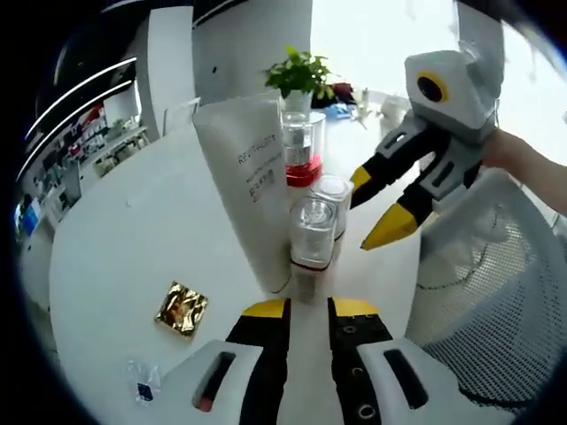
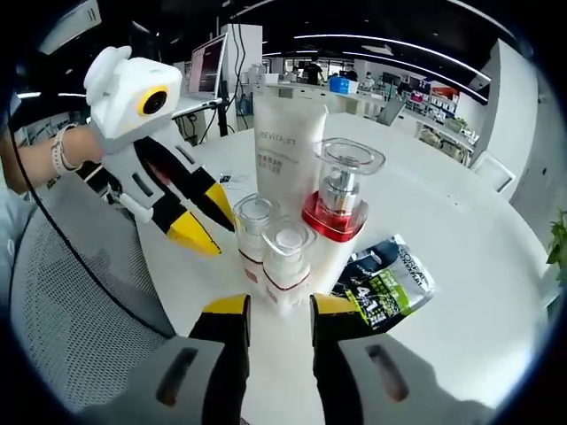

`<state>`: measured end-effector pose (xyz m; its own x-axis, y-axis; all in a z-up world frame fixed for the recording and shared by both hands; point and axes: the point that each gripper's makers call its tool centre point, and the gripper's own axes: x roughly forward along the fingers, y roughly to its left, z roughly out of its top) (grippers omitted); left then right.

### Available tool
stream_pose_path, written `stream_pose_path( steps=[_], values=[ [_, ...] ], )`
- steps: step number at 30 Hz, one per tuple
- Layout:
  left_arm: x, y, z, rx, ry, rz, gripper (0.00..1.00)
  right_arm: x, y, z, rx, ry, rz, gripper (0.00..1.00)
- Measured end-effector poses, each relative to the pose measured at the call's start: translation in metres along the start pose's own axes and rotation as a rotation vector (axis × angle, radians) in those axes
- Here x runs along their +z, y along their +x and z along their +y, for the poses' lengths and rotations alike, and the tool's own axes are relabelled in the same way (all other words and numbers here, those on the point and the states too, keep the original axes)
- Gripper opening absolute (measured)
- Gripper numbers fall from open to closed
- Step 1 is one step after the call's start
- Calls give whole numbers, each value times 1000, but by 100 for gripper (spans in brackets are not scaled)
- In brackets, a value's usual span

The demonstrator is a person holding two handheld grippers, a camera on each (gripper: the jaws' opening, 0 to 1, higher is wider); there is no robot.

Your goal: Arrange the skincare products in the storage area until every visible bottle or jar stands upright without overlapping.

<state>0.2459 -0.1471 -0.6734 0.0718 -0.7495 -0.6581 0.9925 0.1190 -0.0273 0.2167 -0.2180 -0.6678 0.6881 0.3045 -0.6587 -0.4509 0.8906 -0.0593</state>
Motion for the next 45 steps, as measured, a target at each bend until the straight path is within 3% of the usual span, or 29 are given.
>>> stream_pose_path(
  steps=[13,18,28,35,42,45],
  values=[
    [2,-42,11,78,-15,-44,26,19,-20,8,0,6,-19,42],
    [6,-60,17,131,23,-61,33,21,-27,8,-14,-9,0,48],
    [11,-89,22,163,20,-77,50,34,-43,10,-31,-25,-6,65],
    [8,-101,26,175,27,-51,56,43,-52,8,-43,-29,-15,73],
    [5,-110,31,194,2,-46,74,53,-57,5,-58,-17,-40,83],
    [4,-114,34,199,-15,-58,77,56,-59,4,-64,-20,-48,87]
  ],
)
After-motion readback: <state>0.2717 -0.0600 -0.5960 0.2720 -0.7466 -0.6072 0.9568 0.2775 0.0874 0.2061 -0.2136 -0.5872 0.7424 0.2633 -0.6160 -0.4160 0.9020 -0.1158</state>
